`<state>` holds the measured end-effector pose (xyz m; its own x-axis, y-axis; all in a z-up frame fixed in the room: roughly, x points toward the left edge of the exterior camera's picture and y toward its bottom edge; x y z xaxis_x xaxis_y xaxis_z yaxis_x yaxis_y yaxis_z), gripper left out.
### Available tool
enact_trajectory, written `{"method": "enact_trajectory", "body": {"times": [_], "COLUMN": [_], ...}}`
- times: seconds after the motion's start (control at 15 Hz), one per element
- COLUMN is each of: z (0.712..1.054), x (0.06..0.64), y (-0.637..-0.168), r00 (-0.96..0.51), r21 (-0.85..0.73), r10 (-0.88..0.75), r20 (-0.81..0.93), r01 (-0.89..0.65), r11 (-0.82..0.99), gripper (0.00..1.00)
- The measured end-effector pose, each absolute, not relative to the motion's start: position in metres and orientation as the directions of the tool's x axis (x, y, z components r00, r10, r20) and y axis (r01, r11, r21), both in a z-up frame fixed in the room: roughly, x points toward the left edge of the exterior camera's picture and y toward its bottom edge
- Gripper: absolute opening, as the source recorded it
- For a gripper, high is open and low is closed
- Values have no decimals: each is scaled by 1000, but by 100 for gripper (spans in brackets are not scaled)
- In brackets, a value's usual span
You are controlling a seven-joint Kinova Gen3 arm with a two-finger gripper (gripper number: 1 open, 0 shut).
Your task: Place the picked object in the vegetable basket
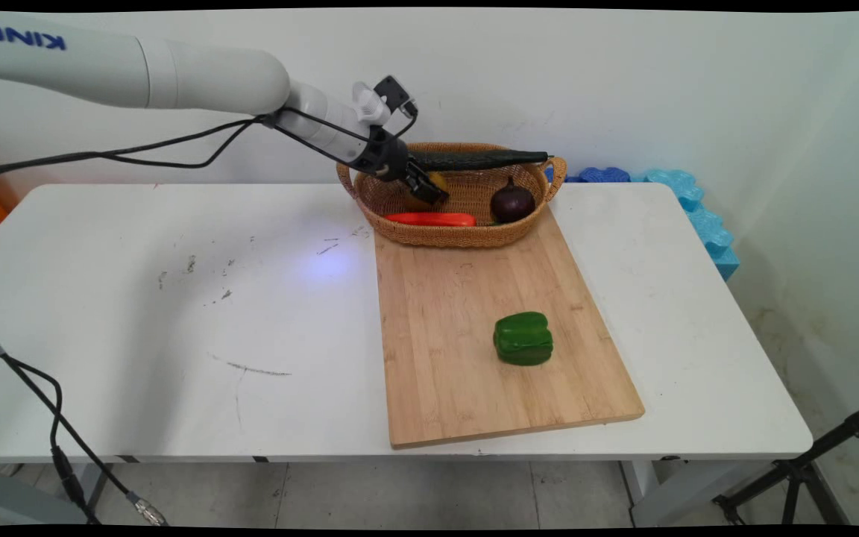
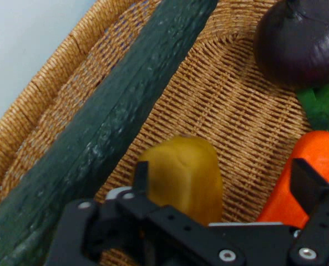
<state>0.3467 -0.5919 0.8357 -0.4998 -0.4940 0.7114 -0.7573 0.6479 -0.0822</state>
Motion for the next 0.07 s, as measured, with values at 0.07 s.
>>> {"method": "enact_trajectory", "body": {"times": [0.07], "z": [834], "x": [346], "y": [-593], "r00": [-501], "r21": [-84], "r10": [-493], "r20": [711], "r01": [-756], "r11": [649], "gripper": [100]}}
